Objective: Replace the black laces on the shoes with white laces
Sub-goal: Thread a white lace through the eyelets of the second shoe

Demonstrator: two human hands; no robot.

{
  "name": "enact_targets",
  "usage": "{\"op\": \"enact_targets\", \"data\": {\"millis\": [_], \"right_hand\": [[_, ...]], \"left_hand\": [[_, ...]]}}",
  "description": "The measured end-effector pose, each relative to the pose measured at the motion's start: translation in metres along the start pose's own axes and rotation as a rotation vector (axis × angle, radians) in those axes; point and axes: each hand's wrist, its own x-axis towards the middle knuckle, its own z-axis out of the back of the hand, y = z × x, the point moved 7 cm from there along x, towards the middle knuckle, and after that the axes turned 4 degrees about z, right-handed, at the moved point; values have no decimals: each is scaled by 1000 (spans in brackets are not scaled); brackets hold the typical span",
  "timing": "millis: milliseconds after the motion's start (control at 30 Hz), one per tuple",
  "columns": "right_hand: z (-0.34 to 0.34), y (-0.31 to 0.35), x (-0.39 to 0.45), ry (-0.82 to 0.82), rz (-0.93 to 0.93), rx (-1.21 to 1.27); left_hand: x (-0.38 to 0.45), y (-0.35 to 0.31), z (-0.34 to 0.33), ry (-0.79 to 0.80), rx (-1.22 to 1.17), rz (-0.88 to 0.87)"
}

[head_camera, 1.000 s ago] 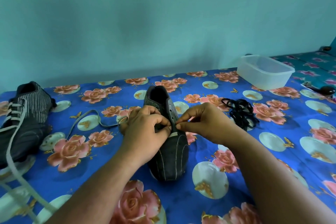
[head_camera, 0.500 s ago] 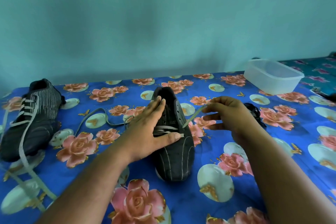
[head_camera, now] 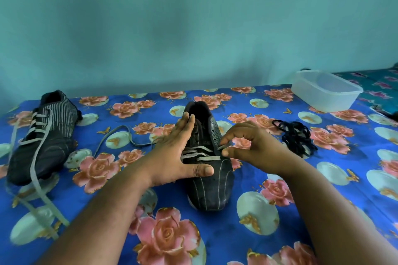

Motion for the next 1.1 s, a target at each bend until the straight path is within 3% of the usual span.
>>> {"op": "enact_targets", "data": {"millis": [133, 233, 367, 467, 533, 600, 667, 767, 900, 1100], "right_hand": [[9, 3, 2, -59, 26, 47], [28, -19, -1, -224, -176, 88], [66, -79, -24, -559, -554, -96], [77, -96, -38, -586, -755, -347], [70, -82, -31, -534, -703, -432], [54, -49, -15, -443, -375, -411], [26, -20, -3, -228, -63, -300], [-1, -9, 1, -48, 98, -174], [14, -18, 2, -138, 24, -85], [54, -68, -15, -461, -373, -198]], "left_hand": [[1, 1, -1, 0, 2, 11], [1, 3, -1, 1, -2, 17], [2, 2, -1, -8, 2, 13], [1, 1, -1, -8, 4, 12], [1, 1, -1, -1, 0, 17], [0, 0, -1, 5, 1, 21], [-1, -1, 0, 4, 5, 22], [-1, -1, 0, -1, 10, 21], [-2, -3, 1, 1, 24, 16], [0, 0, -1, 10, 37, 12]]}}
